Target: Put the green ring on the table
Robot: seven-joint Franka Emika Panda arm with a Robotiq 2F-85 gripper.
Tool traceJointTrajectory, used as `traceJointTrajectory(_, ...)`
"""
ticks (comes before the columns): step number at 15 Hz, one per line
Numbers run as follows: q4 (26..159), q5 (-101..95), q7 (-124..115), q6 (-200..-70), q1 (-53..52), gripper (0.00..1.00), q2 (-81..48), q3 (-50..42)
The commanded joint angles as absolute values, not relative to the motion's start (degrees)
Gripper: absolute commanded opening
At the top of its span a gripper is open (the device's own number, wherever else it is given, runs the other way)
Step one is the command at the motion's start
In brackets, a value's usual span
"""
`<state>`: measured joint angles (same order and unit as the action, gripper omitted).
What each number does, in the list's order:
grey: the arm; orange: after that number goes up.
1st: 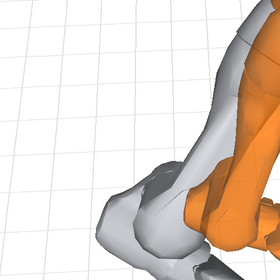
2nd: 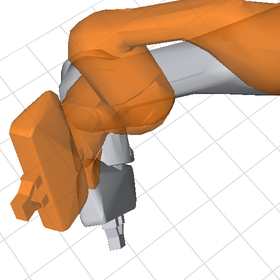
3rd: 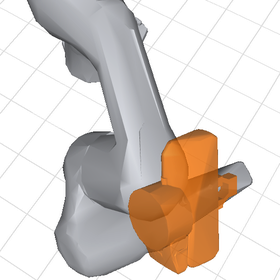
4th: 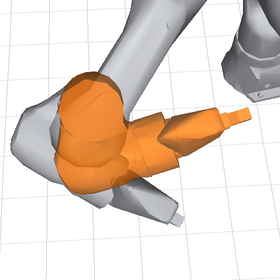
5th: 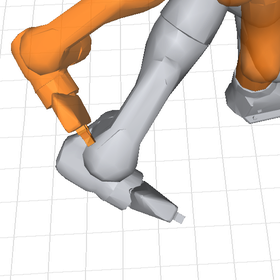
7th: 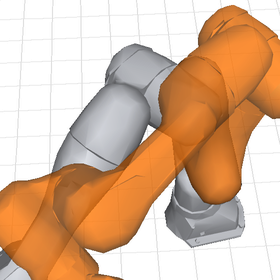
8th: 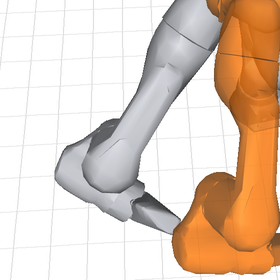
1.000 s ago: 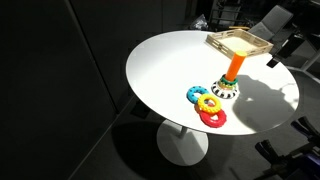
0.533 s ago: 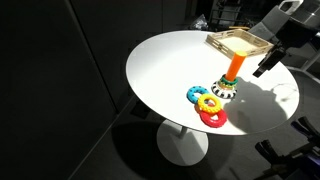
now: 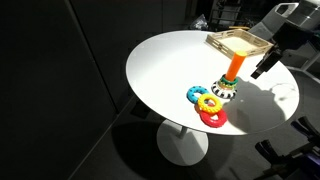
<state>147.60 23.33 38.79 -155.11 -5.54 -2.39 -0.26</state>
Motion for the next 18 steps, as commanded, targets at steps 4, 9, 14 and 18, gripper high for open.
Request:
traceJointTrajectory(4, 146.2, 25.2, 40.0, -159.2, -3.0, 1.0, -5.5, 3.2)
traceJointTrajectory(9, 144.1, 27.9, 41.5, -162.7, -0.9, 1.0, -9.4, 6.9)
traceJointTrajectory(14, 141.8, 27.8, 41.7, -165.2, -1.5, 1.0, -13.5, 6.9)
traceJointTrajectory(18, 140.4, 28.0, 42.3, -166.5, -1.1, 1.0, -16.0, 7.4)
